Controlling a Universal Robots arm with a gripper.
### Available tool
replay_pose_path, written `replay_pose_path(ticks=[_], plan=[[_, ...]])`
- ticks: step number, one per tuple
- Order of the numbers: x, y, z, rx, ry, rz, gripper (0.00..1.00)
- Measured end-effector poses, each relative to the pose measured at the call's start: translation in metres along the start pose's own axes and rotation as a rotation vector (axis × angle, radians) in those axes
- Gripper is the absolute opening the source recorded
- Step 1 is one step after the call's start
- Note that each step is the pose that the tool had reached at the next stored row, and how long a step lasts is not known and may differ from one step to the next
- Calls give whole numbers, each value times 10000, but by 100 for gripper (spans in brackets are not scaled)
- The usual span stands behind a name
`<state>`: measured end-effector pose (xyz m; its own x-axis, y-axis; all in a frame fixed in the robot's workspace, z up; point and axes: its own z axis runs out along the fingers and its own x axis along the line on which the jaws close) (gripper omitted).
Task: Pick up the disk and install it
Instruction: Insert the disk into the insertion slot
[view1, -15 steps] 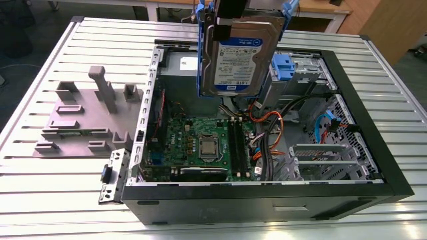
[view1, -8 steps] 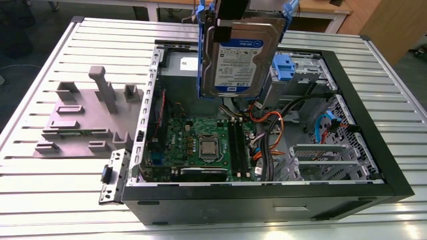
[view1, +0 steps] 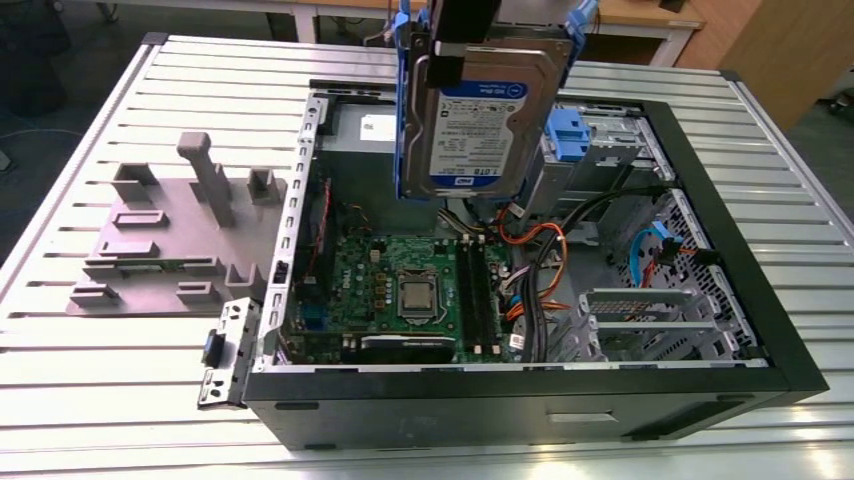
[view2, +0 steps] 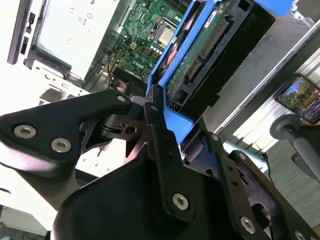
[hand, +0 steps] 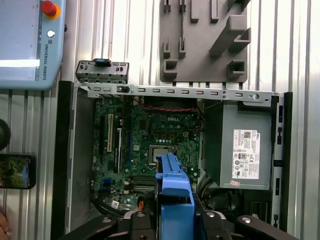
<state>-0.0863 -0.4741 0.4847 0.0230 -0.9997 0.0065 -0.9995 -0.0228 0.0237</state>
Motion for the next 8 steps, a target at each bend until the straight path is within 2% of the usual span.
replay_pose_path(ticks=[8], plan=[[42,1,0,0,0,1,36]])
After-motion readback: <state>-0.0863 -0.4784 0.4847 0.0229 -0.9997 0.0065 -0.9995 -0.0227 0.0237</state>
